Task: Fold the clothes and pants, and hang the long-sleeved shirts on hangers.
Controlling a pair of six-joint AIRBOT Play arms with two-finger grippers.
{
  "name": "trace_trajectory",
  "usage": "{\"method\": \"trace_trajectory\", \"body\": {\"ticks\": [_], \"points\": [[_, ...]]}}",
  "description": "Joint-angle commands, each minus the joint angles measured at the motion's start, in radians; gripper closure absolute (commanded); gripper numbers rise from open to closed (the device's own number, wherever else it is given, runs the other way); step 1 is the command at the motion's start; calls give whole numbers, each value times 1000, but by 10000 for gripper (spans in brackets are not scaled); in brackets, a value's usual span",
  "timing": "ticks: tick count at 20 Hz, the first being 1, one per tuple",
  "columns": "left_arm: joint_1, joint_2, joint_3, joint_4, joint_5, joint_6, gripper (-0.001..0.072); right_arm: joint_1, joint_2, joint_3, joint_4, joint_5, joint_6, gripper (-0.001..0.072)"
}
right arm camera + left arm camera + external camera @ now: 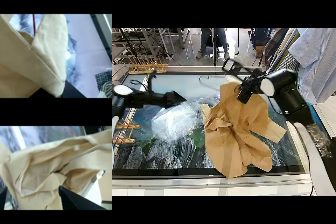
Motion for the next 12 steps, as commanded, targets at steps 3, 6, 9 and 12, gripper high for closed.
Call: {"method": "trace_trajectory", "body": {"ticks": [3,6,9,12], "points": [[-204,-137,-118,-10,110,-37,1,-11,85,31,14,-5,111,686],[-298,-208,-118,-66,203,47,1,-11,119,31,42,-5,110,685],[-336,-224,-117,-72,335,46,10,-11,134,31,55,-4,109,685],[-337,-224,-116,-181,476,46,314,-11,140,31,85,0,109,685]]}}
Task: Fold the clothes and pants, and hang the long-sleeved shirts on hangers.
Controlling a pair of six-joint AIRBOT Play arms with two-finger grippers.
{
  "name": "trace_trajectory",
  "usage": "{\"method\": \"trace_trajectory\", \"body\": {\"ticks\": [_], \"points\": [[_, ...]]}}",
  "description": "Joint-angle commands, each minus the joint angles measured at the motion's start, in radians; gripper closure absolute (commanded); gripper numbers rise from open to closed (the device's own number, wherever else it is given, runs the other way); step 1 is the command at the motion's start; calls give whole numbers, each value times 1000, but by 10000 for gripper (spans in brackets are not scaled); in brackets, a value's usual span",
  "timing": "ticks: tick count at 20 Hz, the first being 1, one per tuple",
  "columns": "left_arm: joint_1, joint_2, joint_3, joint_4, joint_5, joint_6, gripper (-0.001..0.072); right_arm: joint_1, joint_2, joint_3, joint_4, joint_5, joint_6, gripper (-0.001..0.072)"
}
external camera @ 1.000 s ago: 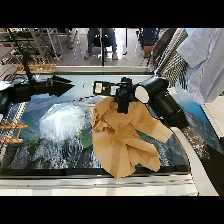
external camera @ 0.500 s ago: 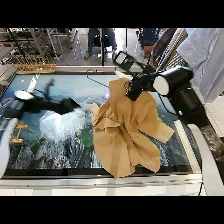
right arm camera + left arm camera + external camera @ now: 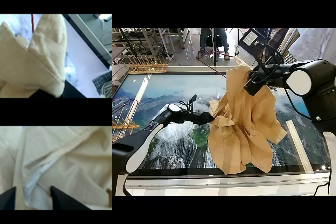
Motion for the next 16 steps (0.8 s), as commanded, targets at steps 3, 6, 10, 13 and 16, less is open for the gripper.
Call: {"method": "trace_trajectory", "body": {"ticks": [3,6,10,13,16], "points": [[-20,-11,6,-145,172,4,450,0,11,1,66,5,4,685],[-20,-11,6,-156,110,4,590,0,13,1,95,23,4,685],[-12,-11,6,-122,16,19,693,0,40,3,98,33,4,685],[0,-5,9,-156,-28,59,695,0,70,6,100,55,4,685],[70,19,119,-177,-51,82,697,-1,66,2,138,249,-41,686]]}}
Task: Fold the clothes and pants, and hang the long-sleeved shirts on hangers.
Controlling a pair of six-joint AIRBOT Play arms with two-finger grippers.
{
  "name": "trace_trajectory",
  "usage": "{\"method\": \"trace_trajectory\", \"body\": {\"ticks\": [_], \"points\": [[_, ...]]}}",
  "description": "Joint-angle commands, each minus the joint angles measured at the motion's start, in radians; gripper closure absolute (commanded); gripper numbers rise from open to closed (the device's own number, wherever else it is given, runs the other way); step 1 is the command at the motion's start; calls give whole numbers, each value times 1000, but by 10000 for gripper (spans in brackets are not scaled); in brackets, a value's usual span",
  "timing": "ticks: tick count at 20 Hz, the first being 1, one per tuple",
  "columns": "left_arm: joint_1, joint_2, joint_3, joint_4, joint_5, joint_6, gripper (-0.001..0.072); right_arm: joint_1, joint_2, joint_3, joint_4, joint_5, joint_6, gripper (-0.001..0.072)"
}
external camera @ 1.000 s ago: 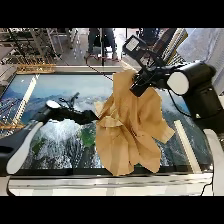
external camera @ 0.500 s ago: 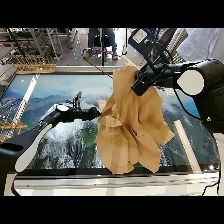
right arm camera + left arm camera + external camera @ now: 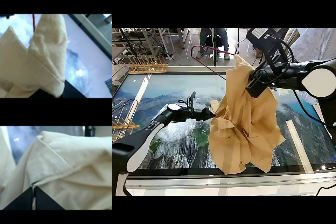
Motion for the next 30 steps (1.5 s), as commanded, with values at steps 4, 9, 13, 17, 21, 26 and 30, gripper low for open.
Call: {"method": "trace_trajectory", "body": {"ticks": [4,9,13,17,21,26,30], "points": [[159,17,342,66,-5,-114,697,-1,-2,-16,110,244,-83,686],[221,17,498,134,-71,-195,697,-1,-12,-17,63,244,-79,687],[224,19,499,134,-143,-198,697,-1,-47,-21,-6,242,-66,687],[232,19,499,135,-169,-198,697,-1,-67,-30,-75,219,-32,687],[235,19,499,135,-190,-197,697,0,-67,-30,-130,177,-17,687],[234,37,499,133,-193,-197,696,0,-67,-97,-173,194,-127,687],[231,93,504,133,-195,-190,697,0,-97,-265,-232,164,-59,688]]}}
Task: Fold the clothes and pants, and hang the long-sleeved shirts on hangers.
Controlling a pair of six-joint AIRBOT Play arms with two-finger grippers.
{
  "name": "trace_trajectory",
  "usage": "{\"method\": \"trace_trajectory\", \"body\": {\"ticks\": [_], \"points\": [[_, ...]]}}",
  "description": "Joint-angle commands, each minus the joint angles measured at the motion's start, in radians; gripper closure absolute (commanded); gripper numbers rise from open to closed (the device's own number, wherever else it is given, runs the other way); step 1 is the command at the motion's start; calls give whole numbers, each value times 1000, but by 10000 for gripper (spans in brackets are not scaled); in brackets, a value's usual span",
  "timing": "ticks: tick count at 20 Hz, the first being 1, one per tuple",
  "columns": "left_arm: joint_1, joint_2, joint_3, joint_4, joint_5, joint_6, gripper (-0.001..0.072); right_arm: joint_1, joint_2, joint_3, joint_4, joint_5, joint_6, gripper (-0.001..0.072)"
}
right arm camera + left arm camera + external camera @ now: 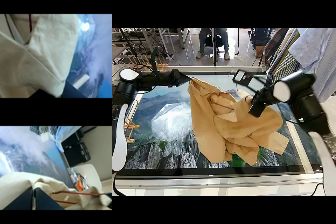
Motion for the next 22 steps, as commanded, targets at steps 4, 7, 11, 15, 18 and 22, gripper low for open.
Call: {"method": "trace_trajectory", "body": {"ticks": [4,7,11,15,18,22], "points": [[-48,111,4,1,-97,8,696,0,-74,-134,-59,-272,436,688],[-127,137,3,65,-151,14,696,0,-66,-87,-70,-431,721,688],[-222,140,3,134,-147,14,314,0,-11,42,-95,-497,828,688],[-236,158,4,-16,-218,-1,208,0,76,175,-218,-491,867,688],[-236,189,3,-75,-234,0,209,0,129,259,-323,-491,871,688],[-224,206,3,-76,-215,0,208,0,186,300,-325,-432,806,688]]}}
